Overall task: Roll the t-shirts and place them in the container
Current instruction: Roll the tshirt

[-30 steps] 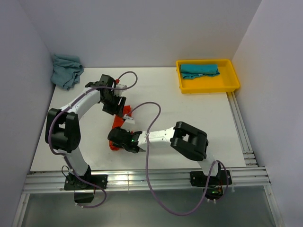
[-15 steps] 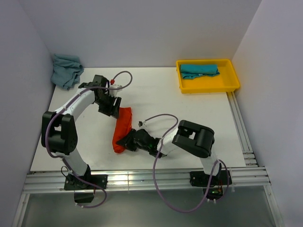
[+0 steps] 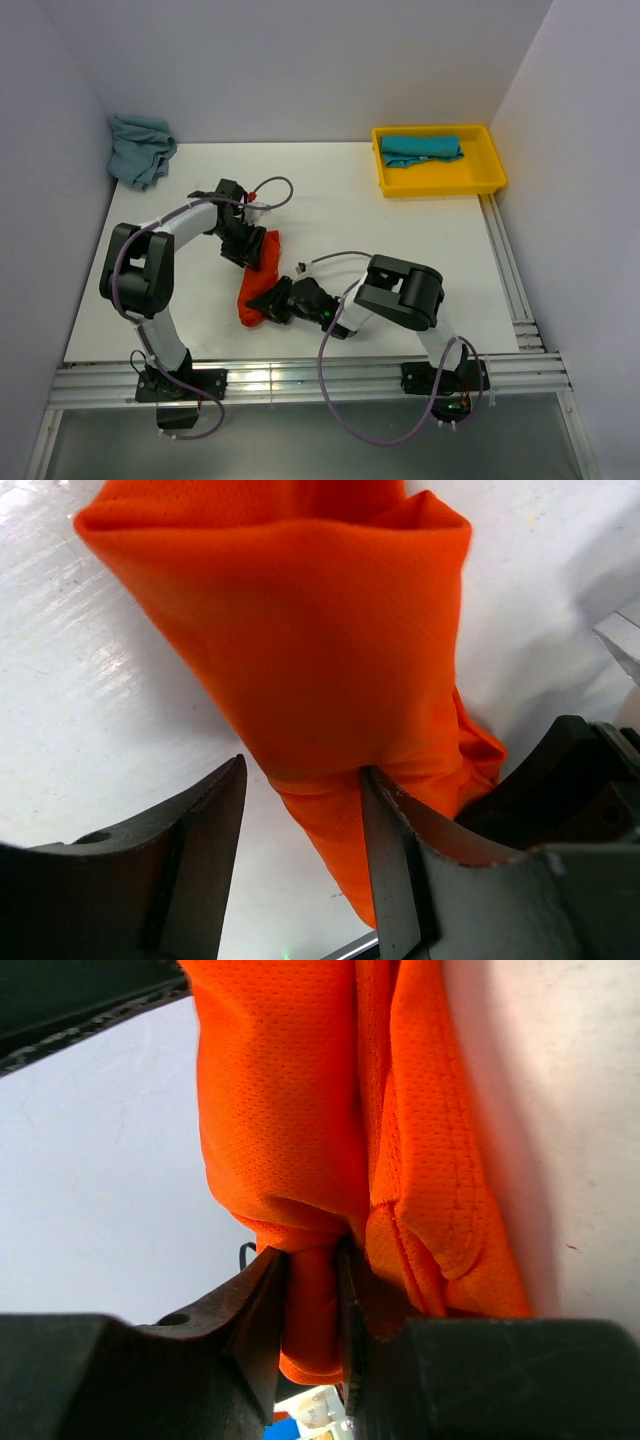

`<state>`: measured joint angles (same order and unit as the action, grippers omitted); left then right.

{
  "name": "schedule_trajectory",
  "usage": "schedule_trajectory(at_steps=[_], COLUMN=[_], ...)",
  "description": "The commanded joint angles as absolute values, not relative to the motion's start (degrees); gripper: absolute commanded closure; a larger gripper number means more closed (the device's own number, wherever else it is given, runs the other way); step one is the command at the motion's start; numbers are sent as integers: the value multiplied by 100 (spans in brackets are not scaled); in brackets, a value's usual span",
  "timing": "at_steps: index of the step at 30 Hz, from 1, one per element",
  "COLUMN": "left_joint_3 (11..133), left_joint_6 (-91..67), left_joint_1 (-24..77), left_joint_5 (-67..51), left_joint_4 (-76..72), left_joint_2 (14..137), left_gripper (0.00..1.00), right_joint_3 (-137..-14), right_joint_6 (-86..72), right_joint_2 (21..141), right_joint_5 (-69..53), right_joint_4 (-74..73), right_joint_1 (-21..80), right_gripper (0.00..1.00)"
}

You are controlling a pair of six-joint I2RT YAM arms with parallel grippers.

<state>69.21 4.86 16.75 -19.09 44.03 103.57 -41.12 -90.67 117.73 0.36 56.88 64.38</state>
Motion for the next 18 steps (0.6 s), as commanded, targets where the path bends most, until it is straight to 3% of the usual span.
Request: schedule_trajectory(at_steps=[1, 7, 18], left_joint_3=[6891, 6873, 6970], left_joint_6=[133, 44, 44], left_joint_1=[1845, 2030, 2109], left_joint_5=[-1451, -818, -624], left_joint_4=[4105, 4078, 4166], left_joint_2=[10494, 10591, 10740], left_gripper=[47, 50, 51], right_joint_3=[-4043, -4621, -6335], right_joint_6=[-9045, -8483, -8332], right_joint_2=[11690, 10838, 9949], right_joint_5=[-9, 834, 3153], right_joint_4=[4827, 2122, -2132], right_joint_1=[6442, 6574, 7321], right_gripper=[65, 48, 48])
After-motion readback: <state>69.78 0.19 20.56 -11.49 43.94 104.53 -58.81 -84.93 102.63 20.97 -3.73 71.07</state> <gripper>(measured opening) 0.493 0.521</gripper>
